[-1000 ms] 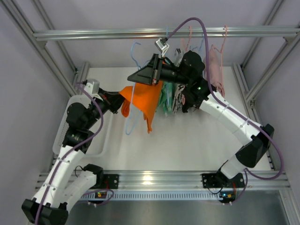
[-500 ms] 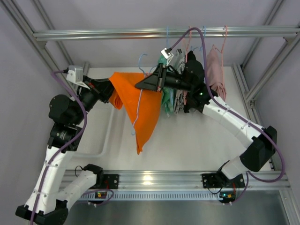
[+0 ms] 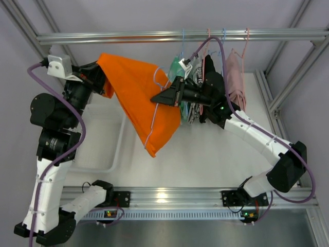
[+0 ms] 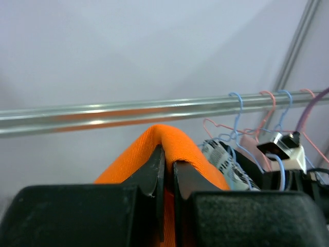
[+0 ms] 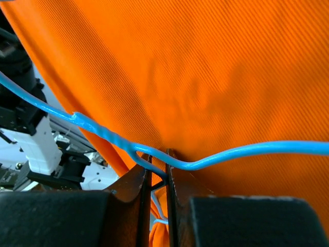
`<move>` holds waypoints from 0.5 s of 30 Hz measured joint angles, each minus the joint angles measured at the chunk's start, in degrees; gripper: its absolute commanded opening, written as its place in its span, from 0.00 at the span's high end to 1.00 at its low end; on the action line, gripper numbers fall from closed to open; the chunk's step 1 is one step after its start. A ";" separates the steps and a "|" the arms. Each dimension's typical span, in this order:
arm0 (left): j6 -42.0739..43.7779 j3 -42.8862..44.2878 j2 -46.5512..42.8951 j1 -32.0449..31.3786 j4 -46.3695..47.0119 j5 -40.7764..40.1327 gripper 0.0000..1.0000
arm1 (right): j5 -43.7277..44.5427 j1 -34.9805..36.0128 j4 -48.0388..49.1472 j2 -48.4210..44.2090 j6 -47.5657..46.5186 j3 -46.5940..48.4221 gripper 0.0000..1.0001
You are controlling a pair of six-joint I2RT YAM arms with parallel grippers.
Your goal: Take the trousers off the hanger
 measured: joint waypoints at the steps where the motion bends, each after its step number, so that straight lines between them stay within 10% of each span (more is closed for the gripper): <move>1: 1.40 1.40 0.55 0.00 -0.48 -1.01 1.00 | 0.00 0.00 0.07 -0.13 -0.39 -0.35 1.00; 15: 30.45 14.71 1.95 0.09 4.81 -19.17 1.00 | -1.33 0.00 -2.71 -0.66 -4.83 -3.63 1.00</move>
